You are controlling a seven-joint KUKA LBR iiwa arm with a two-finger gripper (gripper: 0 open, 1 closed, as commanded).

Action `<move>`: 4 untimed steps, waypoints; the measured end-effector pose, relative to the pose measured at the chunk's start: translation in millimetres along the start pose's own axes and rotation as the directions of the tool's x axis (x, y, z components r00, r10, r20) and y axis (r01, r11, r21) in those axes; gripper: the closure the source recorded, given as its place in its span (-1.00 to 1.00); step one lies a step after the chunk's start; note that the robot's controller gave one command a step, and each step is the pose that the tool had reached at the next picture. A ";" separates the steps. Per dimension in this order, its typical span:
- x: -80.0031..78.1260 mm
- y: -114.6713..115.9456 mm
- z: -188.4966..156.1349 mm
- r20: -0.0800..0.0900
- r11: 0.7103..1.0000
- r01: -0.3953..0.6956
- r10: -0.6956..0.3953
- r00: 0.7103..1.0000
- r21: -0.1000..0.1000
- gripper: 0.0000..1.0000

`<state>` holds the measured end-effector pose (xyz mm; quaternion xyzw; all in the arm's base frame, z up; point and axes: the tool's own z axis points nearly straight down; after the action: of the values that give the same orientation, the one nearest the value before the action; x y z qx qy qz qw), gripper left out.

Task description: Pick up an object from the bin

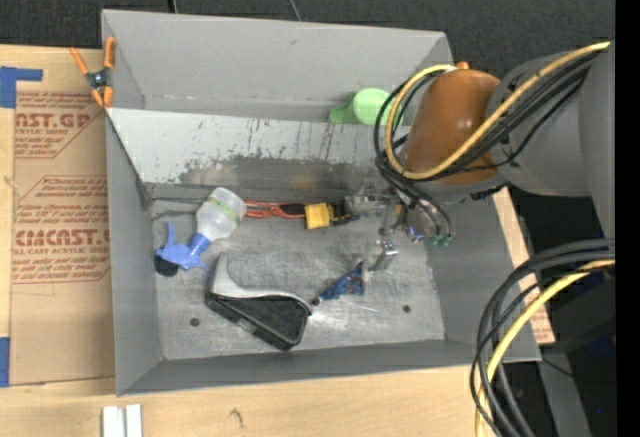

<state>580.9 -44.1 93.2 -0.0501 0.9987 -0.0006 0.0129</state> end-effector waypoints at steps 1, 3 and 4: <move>-19.4 13.5 -3.9 0.065 0.985 0.173 -0.174 0.983 0.029 1.00; -14.6 11.4 -4.7 0.054 0.984 0.178 -0.179 0.982 0.018 1.00; -14.6 11.4 -4.7 0.054 0.984 0.178 -0.179 0.982 0.018 1.00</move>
Offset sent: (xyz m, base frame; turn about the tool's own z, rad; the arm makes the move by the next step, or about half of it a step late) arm 0.0000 0.0000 0.0000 0.0000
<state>594.1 -31.4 98.2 -0.1393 0.9894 -0.0071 0.0408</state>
